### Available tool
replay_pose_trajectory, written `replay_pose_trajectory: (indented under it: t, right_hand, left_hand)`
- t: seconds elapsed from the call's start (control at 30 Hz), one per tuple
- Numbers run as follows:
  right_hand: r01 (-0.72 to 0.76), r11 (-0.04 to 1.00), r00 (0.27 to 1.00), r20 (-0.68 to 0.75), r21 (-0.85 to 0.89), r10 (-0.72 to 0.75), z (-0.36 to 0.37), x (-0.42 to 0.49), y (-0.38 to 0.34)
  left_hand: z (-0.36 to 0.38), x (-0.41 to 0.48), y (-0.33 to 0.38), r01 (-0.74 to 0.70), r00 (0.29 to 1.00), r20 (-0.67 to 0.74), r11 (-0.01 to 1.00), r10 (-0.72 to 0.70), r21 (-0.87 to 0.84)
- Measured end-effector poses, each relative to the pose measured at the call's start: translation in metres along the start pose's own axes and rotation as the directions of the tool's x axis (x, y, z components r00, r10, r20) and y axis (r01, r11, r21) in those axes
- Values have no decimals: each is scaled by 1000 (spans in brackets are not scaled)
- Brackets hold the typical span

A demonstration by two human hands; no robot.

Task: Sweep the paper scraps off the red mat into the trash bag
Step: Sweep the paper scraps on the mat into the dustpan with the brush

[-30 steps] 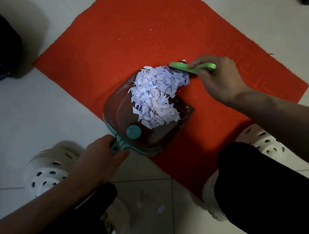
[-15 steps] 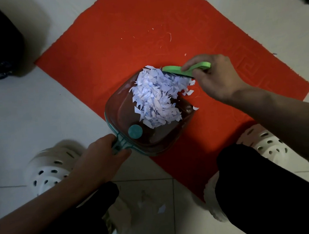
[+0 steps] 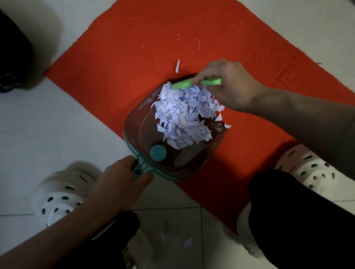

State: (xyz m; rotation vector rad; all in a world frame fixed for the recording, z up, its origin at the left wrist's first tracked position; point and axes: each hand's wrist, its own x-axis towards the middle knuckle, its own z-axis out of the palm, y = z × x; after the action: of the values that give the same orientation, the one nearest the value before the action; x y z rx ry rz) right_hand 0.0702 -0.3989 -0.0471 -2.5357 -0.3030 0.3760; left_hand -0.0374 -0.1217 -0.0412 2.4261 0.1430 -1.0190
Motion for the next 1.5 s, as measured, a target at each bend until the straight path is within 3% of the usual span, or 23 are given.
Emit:
replay_pose_trajectory:
  t: [0.1, 0.2, 0.37, 0.5, 0.7, 0.83, 1.17, 1.37, 1.5]
  right_hand:
    - [33, 995, 999, -19, 96, -31, -3, -22, -1]
    - [-10, 979, 987, -155, 205, 43, -10, -38, 2]
    - [-260, 961, 880, -388, 91, 274, -19, -38, 29]
    - [-376, 922, 865, -322, 94, 386, -13, -33, 40]
    - [-283, 933, 926, -189, 222, 326, 1, -43, 10]
    - [-248, 916, 902, -269, 316, 338, -13, -38, 2]
    - [-248, 958, 891, -354, 144, 284, -21, 38, 14]
    - [-301, 952, 919, -248, 56, 305, -17, 56, 13]
    - [-224, 961, 959, -142, 160, 247, -15, 40, 3]
  left_hand:
    - [0, 0, -1, -7, 1000, -9, 1000, 7, 13]
    - [0, 0, -1, -15, 1000, -6, 1000, 15, 21]
    - [1, 1, -2, -13, 1000, -19, 1000, 13, 0]
    - [2, 2, -2, -9, 1000, -16, 1000, 9, -11]
    - [1, 1, -1, -15, 1000, -15, 1000, 15, 1]
    - [1, 1, 1, -17, 1000, -17, 1000, 17, 9]
    - [-4, 3, -2, 5, 999, -39, 1000, -5, -8]
    - [-6, 8, -1, 17, 1000, -16, 999, -18, -27]
    - [-7, 10, -2, 21, 1000, -5, 999, -21, -40]
